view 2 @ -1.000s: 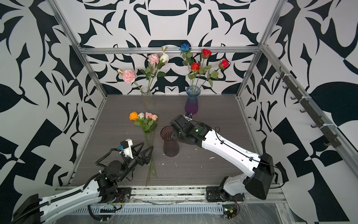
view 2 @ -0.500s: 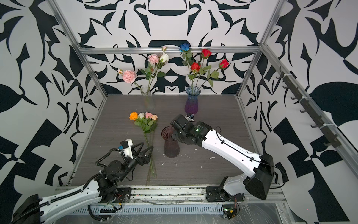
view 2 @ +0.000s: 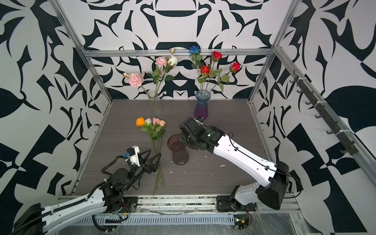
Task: Arrange the flowers into the vase
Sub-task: 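Release the vase with the right gripper while the left gripper moves to the roses, then lower the left gripper over the white rose stem among the loose roses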
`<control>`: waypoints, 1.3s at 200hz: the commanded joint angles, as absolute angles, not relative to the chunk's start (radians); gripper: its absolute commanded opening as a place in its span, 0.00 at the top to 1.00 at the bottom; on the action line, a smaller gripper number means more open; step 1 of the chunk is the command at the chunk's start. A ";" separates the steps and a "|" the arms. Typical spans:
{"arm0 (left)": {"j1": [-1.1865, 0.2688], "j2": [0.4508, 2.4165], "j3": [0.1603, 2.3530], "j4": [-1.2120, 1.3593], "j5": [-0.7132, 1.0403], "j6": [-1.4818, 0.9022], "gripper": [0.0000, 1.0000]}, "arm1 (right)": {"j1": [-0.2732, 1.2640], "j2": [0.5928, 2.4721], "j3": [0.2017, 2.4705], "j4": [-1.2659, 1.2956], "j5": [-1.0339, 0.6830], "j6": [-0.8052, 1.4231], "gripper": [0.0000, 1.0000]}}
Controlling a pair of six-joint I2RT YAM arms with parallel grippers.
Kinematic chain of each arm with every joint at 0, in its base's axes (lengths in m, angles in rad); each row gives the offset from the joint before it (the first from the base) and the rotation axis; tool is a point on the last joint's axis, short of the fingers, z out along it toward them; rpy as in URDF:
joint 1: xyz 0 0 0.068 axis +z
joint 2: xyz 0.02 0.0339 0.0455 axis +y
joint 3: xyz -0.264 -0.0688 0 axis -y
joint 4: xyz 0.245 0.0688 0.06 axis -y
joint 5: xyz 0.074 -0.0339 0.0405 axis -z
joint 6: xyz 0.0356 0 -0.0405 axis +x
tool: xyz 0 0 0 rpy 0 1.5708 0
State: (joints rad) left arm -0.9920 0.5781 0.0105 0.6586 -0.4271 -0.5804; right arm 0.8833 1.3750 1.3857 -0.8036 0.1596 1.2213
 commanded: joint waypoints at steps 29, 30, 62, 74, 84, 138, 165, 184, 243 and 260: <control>-0.986 0.578 -0.032 0.674 -0.446 -0.596 0.01 | 0.845 1.309 1.512 -0.845 0.290 1.098 0.52; -0.986 0.578 -0.032 0.673 -0.446 -0.596 0.01 | 0.842 1.306 1.512 -0.845 0.291 1.096 0.52; -0.986 0.568 -0.023 0.641 -0.465 -0.608 0.00 | 0.752 1.208 1.447 -0.828 0.300 1.043 0.55; -0.986 0.537 0.024 0.487 -0.509 -0.656 0.04 | 0.722 1.165 1.391 -0.802 0.318 0.988 0.54; -0.985 0.511 0.075 0.315 -0.568 -0.720 0.06 | 0.708 1.137 1.341 -0.793 0.361 0.931 0.53; -0.665 0.563 0.124 0.098 -0.327 -0.946 0.02 | 0.702 0.978 0.991 -0.692 0.504 0.786 0.45; -0.316 0.819 0.153 0.238 0.070 -0.978 0.01 | 0.700 0.907 0.812 -0.596 0.464 0.798 0.44; -0.194 1.040 0.207 0.359 0.260 -0.974 0.00 | 0.701 0.881 0.692 -0.514 0.449 0.786 0.44; -0.152 1.347 0.369 0.429 0.345 -0.941 0.09 | 0.627 0.811 0.543 -0.383 0.339 0.775 0.25; -0.149 1.362 0.392 0.426 0.322 -0.935 0.11 | 0.595 0.821 0.537 -0.397 0.330 0.801 0.24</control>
